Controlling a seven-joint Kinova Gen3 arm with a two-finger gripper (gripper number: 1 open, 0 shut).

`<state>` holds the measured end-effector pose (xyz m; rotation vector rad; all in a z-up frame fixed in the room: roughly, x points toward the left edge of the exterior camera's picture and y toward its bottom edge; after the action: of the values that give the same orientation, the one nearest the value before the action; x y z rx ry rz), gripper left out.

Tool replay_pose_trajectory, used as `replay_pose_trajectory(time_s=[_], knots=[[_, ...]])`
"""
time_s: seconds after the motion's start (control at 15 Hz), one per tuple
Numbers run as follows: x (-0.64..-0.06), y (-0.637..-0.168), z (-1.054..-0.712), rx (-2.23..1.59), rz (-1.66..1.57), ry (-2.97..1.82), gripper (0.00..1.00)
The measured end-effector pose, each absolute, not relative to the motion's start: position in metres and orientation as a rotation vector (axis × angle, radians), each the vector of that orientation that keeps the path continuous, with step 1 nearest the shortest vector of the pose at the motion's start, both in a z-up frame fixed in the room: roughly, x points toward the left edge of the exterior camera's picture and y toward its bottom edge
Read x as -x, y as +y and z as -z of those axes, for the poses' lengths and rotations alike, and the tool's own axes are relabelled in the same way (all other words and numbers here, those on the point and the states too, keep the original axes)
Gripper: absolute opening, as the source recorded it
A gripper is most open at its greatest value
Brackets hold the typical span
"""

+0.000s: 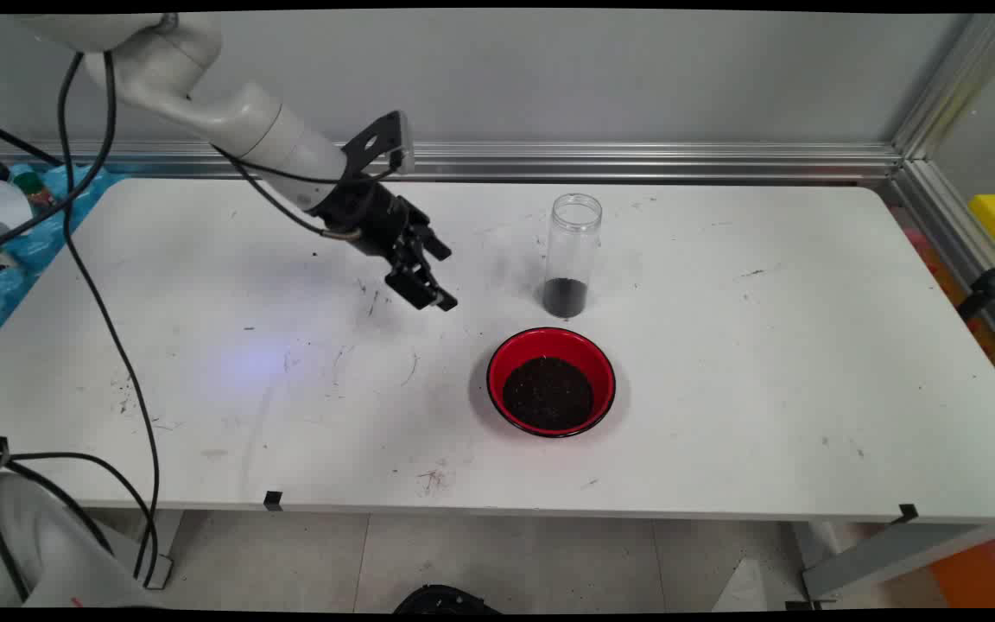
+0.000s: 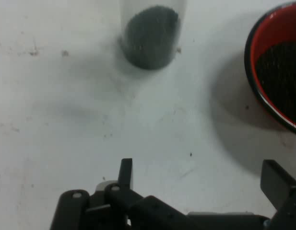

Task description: Pick up the black seasoning powder from the table

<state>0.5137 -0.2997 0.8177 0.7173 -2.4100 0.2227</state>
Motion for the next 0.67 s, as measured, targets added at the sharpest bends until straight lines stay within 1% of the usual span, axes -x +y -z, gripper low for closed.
replay_pose_trajectory(time_s=[0.4,0.67], knots=[[-0.495,-0.32,-0.832,-0.69,-0.255,-2.366,1.0],[-0.482,-0.329,-0.83,-0.67,-0.269,-2.339,1.0]])
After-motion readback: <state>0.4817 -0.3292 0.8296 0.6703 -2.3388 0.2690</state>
